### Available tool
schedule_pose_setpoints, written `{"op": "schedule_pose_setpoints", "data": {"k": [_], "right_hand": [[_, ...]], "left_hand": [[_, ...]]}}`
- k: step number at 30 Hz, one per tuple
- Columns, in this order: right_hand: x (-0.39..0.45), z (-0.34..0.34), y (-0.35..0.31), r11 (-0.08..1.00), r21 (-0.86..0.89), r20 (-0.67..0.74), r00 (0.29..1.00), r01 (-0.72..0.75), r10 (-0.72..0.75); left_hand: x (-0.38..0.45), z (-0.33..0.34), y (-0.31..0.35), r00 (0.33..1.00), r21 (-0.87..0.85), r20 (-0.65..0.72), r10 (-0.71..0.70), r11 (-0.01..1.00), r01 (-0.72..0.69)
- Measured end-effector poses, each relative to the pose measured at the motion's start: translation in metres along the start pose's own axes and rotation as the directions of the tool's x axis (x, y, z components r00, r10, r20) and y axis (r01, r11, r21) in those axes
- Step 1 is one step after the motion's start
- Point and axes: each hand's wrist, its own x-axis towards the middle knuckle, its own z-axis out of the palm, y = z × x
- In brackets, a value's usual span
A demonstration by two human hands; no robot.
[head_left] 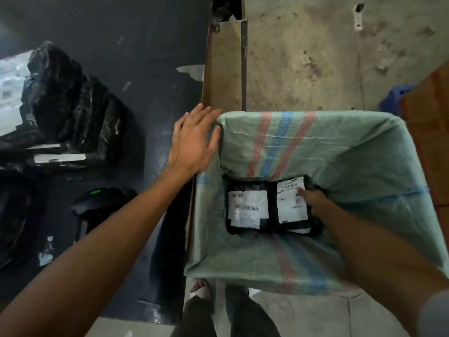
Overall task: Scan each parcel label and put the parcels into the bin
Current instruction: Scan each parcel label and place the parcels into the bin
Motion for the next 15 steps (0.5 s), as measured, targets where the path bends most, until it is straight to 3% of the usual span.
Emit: {"op": "schedule_pose_setpoints", "data": {"k": [4, 8, 11, 15], "right_hand": [[0.002, 0.005, 0.007, 0.973, -0.231, -0.091, 0.996, -0.022, 0.001], [-0.012, 0.009, 0.0, 0.853, -0.521, -0.104, 0.992, 0.001, -0.065], [-0.034, 0.018, -0.015, 0.832, -0.555, -0.127, 0.987, 0.012, -0.099], [-0.068, 0.033, -0.039, 0.812, -0.525, 0.045, 0.961, 0.254, -0.272]], "left_hand": [[0.0, 0.0, -0.003, 1.0, 0.014, 0.006, 0.001, 1.0, -0.001], [0.0, 0.002, -0.006, 1.0, 0.018, 0.006, 0.006, 1.0, -0.007], [-0.001, 0.003, -0.006, 1.0, 0.013, 0.012, 0.012, 1.0, -0.012], [-0.003, 0.001, -0.005, 1.0, -0.019, 0.017, 0.012, 1.0, -0.012]]}}
